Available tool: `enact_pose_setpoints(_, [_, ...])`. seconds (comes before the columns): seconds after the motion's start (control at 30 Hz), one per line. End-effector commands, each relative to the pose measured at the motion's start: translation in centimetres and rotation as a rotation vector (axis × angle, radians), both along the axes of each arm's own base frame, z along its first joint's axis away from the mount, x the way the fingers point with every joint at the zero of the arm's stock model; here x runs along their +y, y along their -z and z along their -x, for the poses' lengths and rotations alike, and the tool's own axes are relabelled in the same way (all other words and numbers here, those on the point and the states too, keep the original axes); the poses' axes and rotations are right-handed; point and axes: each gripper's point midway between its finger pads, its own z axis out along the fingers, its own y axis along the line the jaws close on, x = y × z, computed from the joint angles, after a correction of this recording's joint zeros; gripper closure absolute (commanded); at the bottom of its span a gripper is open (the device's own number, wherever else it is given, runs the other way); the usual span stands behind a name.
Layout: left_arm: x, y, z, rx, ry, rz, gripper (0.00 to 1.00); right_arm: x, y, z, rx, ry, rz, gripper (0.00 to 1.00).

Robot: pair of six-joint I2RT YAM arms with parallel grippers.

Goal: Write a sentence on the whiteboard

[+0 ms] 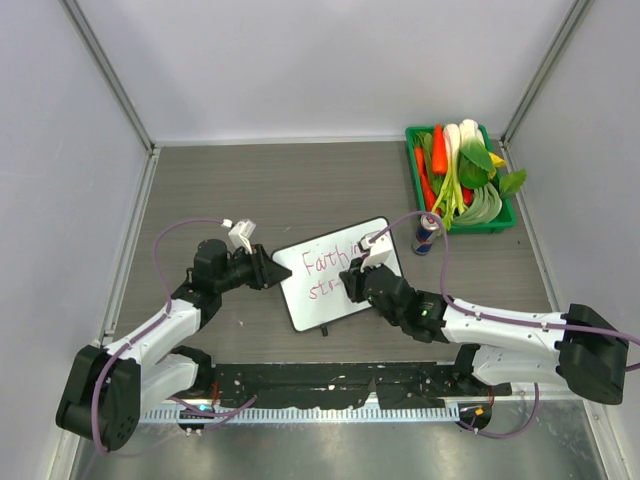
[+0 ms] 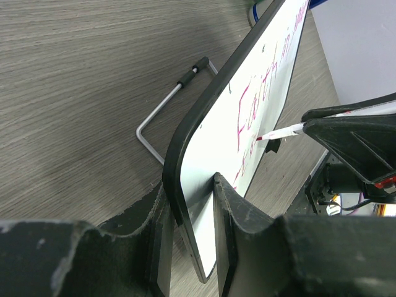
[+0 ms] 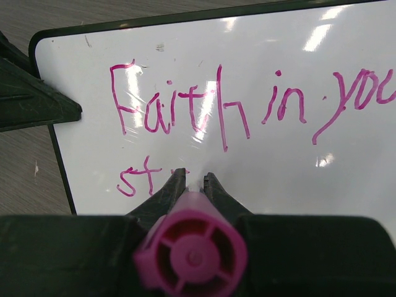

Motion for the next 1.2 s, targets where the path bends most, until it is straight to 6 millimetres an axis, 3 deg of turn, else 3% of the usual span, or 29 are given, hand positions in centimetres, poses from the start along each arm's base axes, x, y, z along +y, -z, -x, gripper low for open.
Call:
enact_pose_setpoints(0.0, [1.1, 1.6, -0.5, -0.017, -0.033, -0.076, 1.0, -1.4, -1.3, -1.3, -0.04, 0.086, 0.011, 0.99])
enact_pose_setpoints(0.17, [1.1, 1.5, -0.4, -0.017, -0.031, -0.076, 1.0, -1.6, -1.9, -1.8, -0.053, 0.112, 0.014, 0.99])
enact_pose_setpoints(0.53, [1.1, 1.6, -0.4, -0.017, -0.033, -0.076, 1.0, 0.2, -3.1, -1.9, -0.057, 0.056, -0.027, 0.99])
enact_pose_setpoints(0.7, [1.1, 1.6, -0.5, -0.017, -0.033, -0.076, 1.0, 0.9, -2.0, -1.2, -0.021, 0.007, -0.02, 0.99])
enact_pose_setpoints(1.17, [1.1, 1.6, -0.5, -0.016, -0.034, -0.077, 1.0, -0.5, 1.3, 0.2, 0.063, -0.001, 0.04, 0.99])
